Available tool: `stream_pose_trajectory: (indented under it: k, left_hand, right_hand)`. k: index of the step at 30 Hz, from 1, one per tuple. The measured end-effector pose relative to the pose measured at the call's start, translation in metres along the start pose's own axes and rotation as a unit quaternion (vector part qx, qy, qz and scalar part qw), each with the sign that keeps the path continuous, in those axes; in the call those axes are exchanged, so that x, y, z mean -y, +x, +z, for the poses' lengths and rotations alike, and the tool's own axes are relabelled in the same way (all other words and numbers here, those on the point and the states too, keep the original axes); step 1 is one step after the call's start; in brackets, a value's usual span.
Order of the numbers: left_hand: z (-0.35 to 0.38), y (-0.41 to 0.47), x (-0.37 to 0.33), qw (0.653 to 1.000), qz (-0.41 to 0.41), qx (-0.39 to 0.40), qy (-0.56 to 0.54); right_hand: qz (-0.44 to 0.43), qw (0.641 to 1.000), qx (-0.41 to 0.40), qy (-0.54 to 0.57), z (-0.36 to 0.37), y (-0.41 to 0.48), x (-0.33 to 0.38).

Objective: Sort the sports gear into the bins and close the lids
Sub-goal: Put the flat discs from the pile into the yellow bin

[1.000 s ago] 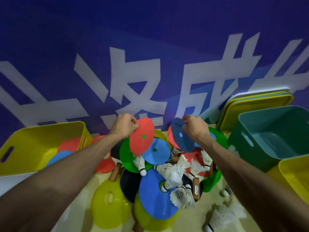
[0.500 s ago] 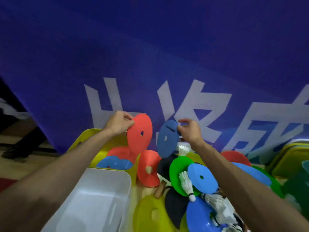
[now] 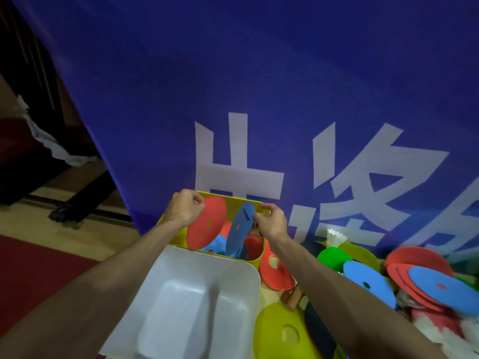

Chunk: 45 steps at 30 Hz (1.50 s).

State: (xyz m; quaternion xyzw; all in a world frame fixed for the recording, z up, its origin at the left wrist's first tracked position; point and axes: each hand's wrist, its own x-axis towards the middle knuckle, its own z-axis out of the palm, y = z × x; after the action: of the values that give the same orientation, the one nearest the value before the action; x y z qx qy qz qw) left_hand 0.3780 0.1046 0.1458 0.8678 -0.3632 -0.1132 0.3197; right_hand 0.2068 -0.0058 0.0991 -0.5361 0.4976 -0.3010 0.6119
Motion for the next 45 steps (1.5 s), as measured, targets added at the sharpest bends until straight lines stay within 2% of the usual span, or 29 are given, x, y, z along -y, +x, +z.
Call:
stream_pose_trajectory:
  k: [5,9,14,19,25,29,33,36,45]
  left_hand:
    - [0.019,0.000,0.001,0.999,0.017,0.039,-0.032]
    - [0.038,-0.004,-0.016,0.997,0.046,0.052,-0.035]
    - [0.072,-0.018,-0.046,0.990,0.089,0.103,-0.036]
    - [0.120,-0.043,-0.089,0.967,0.167,0.192,0.007]
    - [0.191,-0.080,-0.148,0.941,0.222,0.251,0.042]
    - [0.242,-0.108,-0.183,0.910,0.258,0.316,0.072]
    - [0.292,-0.129,-0.205,0.894,0.270,0.344,0.096]
    - [0.327,-0.142,-0.210,0.861,0.301,0.372,0.171]
    - [0.384,-0.170,-0.199,0.772,0.374,0.360,0.366]
  right_hand:
    - [0.016,0.999,0.030,0.035,-0.009,0.001,-0.011]
    - [0.030,0.999,0.043,0.010,-0.032,0.002,-0.015]
    - [-0.015,0.990,0.045,-0.129,-0.080,-0.008,-0.023]
    - [-0.099,0.937,-0.002,-0.335,-0.155,-0.014,-0.033]
    - [-0.073,0.904,-0.028,-0.421,-0.273,-0.023,-0.056]
    - [-0.048,0.900,-0.062,-0.429,-0.347,-0.024,-0.077]
    - [-0.024,0.901,-0.085,-0.426,-0.409,-0.022,-0.100]
    - [-0.004,0.900,-0.086,-0.428,-0.446,-0.018,-0.116]
    - [0.003,0.895,-0.061,-0.442,-0.483,-0.005,-0.152]
